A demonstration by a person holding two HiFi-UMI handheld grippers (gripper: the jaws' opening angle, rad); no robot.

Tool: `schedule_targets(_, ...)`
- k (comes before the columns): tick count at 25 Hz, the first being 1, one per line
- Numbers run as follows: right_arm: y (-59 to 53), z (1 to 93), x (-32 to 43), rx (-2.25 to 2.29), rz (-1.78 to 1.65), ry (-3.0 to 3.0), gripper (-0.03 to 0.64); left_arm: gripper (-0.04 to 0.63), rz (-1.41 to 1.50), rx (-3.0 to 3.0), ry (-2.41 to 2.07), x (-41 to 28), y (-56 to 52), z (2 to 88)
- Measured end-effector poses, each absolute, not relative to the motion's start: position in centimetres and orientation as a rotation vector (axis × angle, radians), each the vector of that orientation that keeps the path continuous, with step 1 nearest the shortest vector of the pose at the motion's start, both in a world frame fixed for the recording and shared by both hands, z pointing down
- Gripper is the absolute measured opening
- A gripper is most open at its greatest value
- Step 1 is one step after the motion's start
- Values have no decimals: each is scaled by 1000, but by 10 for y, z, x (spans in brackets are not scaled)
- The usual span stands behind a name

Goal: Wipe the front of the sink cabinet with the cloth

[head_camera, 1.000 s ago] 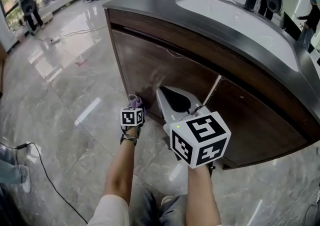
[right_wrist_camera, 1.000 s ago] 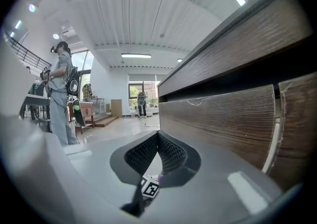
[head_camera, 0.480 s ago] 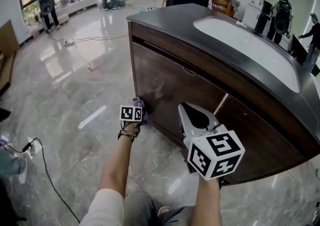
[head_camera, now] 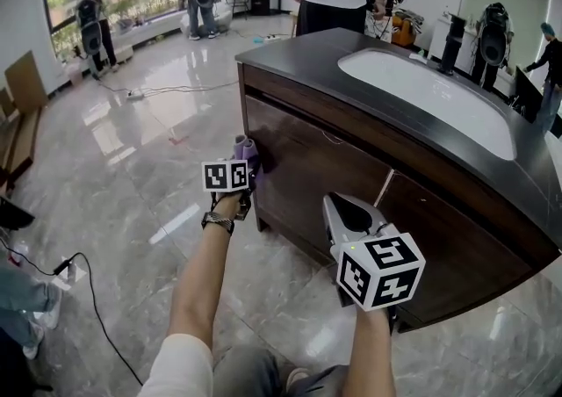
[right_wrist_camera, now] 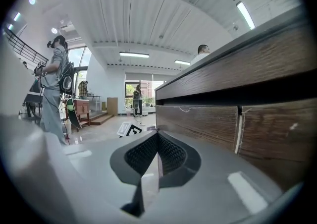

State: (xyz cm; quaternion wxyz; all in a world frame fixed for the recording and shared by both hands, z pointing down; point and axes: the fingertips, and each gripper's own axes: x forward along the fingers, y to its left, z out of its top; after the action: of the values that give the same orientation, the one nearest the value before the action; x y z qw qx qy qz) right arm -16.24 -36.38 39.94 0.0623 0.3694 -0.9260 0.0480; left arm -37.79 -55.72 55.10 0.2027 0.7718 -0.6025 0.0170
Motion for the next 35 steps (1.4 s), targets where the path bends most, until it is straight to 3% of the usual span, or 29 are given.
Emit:
schedule_targets(13, -343, 392, -155, 1152, 79, -2759, 6, 51, 101, 2442, -1863, -362, -548, 416)
schedule_targets(27, -289, 378, -135, 1252, 7, -2687, 6, 52, 323, 2714, -1723, -243, -486, 409)
schedule_targets(35, -280, 386, -84, 1383, 48, -2605, 6, 52, 197, 2868, -1661, -179, -383, 381)
